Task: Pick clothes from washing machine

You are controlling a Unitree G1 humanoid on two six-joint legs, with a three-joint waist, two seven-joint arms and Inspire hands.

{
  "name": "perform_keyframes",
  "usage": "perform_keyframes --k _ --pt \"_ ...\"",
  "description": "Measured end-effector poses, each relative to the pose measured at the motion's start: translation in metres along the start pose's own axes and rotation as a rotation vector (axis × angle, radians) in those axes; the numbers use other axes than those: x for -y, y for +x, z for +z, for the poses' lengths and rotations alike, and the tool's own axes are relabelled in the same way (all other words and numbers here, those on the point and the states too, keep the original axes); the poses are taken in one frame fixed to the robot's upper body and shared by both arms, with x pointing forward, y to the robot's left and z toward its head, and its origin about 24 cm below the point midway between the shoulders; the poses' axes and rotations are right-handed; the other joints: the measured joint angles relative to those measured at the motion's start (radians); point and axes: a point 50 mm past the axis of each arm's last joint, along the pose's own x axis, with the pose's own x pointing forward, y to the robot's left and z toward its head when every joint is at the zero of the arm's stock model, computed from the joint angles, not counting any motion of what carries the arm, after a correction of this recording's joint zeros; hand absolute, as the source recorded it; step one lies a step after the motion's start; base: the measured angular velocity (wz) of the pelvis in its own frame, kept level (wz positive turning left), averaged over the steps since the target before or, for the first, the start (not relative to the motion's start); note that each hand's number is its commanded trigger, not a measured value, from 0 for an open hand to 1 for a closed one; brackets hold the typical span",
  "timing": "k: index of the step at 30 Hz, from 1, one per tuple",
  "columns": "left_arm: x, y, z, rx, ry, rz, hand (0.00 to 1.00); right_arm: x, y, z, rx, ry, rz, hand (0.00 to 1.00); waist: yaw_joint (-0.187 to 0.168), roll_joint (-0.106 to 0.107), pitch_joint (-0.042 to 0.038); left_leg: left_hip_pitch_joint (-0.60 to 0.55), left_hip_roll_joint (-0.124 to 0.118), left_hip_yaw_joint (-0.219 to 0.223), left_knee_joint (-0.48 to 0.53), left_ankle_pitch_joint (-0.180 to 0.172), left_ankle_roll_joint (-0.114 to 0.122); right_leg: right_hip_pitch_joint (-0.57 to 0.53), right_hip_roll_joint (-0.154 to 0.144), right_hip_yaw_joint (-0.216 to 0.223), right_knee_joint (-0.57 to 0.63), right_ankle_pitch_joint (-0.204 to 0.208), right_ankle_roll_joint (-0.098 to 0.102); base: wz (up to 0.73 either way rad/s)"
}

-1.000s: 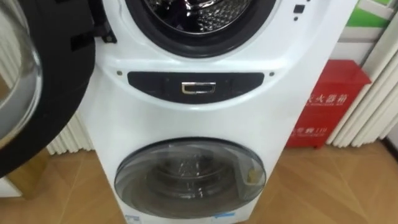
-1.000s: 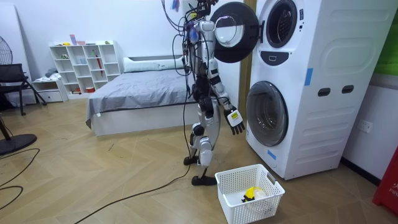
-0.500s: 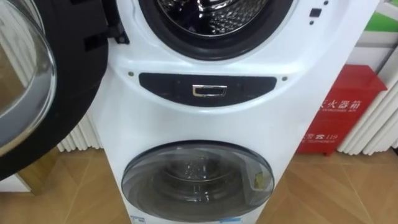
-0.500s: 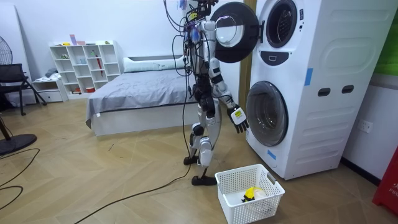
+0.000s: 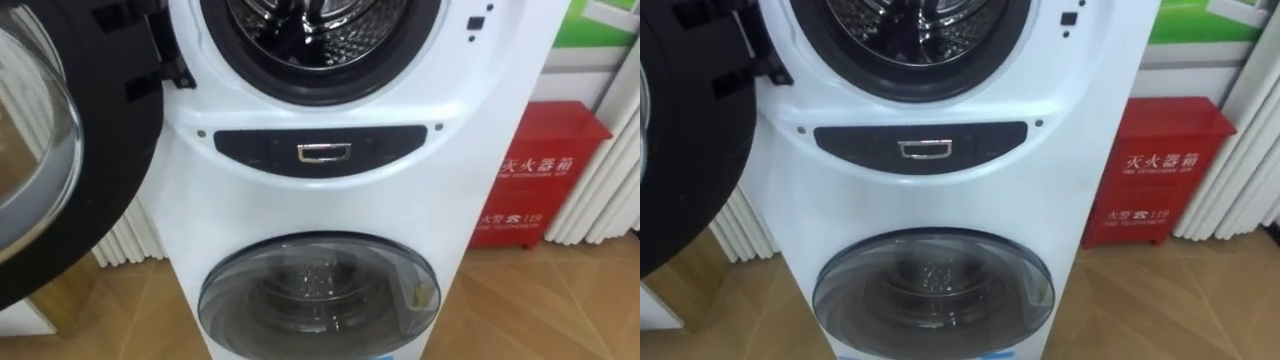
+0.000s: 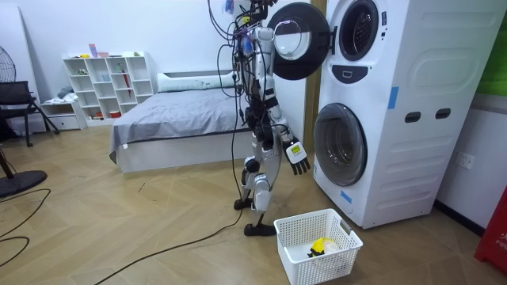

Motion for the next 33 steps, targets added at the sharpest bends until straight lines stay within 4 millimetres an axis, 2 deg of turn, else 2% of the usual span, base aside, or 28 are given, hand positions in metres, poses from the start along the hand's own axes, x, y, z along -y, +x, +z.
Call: perform_keyframes --k 3,4,5,8,10,11,13,15,16,19,23,26,29,31,33 --pt "-0.019 0.008 0.030 0.055 -0.106 0.077 0.00 0.014 -0.005 0.001 0.033 0.020 -0.046 0.00 0.012 0.024 -0.0026 -0.003 0.000 0.008 0.000 0.000 0.000 -0.009 0.001 0.014 0.003 0.003 0.001 -0.14" --pt "-0.027 0.010 0.048 0.093 -0.143 0.103 0.00 0.018 -0.006 0.002 0.036 0.007 -0.056 0.00 0.017 0.028 -0.0059 -0.003 0.000 0.008 0.000 0.000 0.000 -0.008 0.001 0.013 0.004 0.003 0.001 0.00" --pt "-0.034 0.012 0.068 0.140 -0.162 0.125 0.00 0.020 -0.007 0.002 0.032 0.004 -0.063 0.00 0.021 0.040 -0.0028 0.001 0.000 0.008 0.000 0.000 0.000 -0.010 0.003 0.017 0.003 0.003 0.000 -0.04" --pt "-0.054 0.013 0.106 0.235 -0.172 0.169 0.00 0.021 -0.007 0.003 0.039 -0.006 -0.064 0.00 0.025 0.055 -0.0076 0.007 0.001 0.003 -0.001 0.000 0.000 -0.004 0.004 0.023 0.003 0.003 0.000 -0.06" --pt "-0.070 0.007 0.149 0.359 -0.183 0.207 0.00 0.023 -0.008 0.002 0.036 -0.016 -0.071 0.00 0.024 0.067 -0.0051 0.003 -0.001 -0.004 0.000 0.000 0.000 -0.008 0.003 0.022 0.002 0.003 0.001 0.04" --pt "-0.073 0.003 0.170 0.421 -0.196 0.216 0.00 0.024 -0.009 0.000 0.029 -0.020 -0.076 0.00 0.030 0.074 -0.0071 -0.004 -0.002 -0.004 -0.001 0.000 0.000 -0.008 0.001 0.017 0.003 0.004 0.002 0.07" --pt "-0.077 -0.005 0.193 0.493 -0.207 0.230 0.00 0.025 -0.011 -0.002 0.028 -0.019 -0.085 0.00 0.046 0.084 -0.0101 -0.006 -0.005 -0.004 0.000 0.000 0.000 -0.010 -0.003 0.018 0.004 0.005 0.003 0.02" --pt "-0.081 -0.009 0.202 0.512 -0.225 0.252 0.00 0.027 -0.016 -0.005 0.034 -0.022 -0.093 0.00 0.055 0.093 -0.0114 -0.008 -0.006 -0.008 0.000 0.000 0.000 -0.008 -0.005 0.012 0.004 0.006 0.005 0.04" --pt "-0.081 -0.013 0.211 0.540 -0.224 0.255 0.00 0.027 -0.017 -0.007 0.029 -0.021 -0.096 0.00 0.071 0.098 -0.0091 -0.008 -0.006 -0.009 0.000 0.000 0.000 -0.008 -0.005 0.010 0.003 0.006 0.005 0.09" --pt "-0.081 -0.028 0.235 0.636 -0.241 0.255 0.00 0.029 -0.018 -0.010 0.017 -0.029 -0.113 0.00 0.090 0.092 -0.0117 -0.007 -0.006 -0.021 0.000 0.000 0.000 -0.004 -0.007 -0.007 0.000 0.006 0.005 0.18" --pt "-0.080 -0.049 0.260 0.769 -0.241 0.284 0.00 0.028 -0.018 -0.009 0.018 -0.039 -0.111 0.00 0.097 0.087 -0.0098 -0.008 -0.009 -0.057 0.005 0.000 0.001 0.013 -0.011 -0.038 -0.002 0.006 0.007 0.27" --pt "-0.074 -0.075 0.283 0.914 -0.244 0.276 0.00 0.027 -0.019 -0.012 0.008 -0.037 -0.092 0.00 0.097 0.079 -0.0041 -0.011 -0.018 -0.095 0.012 0.004 0.007 0.039 -0.019 -0.065 -0.013 0.004 0.010 0.35" --pt "-0.063 -0.091 0.294 0.998 -0.207 0.261 0.00 0.027 -0.018 -0.012 -0.006 -0.041 -0.071 0.00 0.079 0.076 0.0004 -0.022 -0.036 -0.138 0.012 0.016 0.017 0.050 -0.032 -0.080 -0.019 -0.002 0.018 0.46" --pt "-0.060 -0.097 0.297 1.025 -0.201 0.252 0.00 0.025 -0.016 -0.007 0.003 -0.053 -0.055 0.00 0.074 0.077 0.0076 -0.031 -0.045 -0.149 0.013 0.022 0.022 0.047 -0.037 -0.081 -0.018 -0.003 0.019 0.23" --pt "-0.057 -0.106 0.302 1.061 -0.196 0.243 0.00 0.024 -0.015 -0.003 0.005 -0.058 -0.041 0.00 0.073 0.074 0.0087 -0.052 -0.049 -0.157 0.025 0.025 0.025 0.036 -0.040 -0.074 -0.015 -0.001 0.020 0.20"
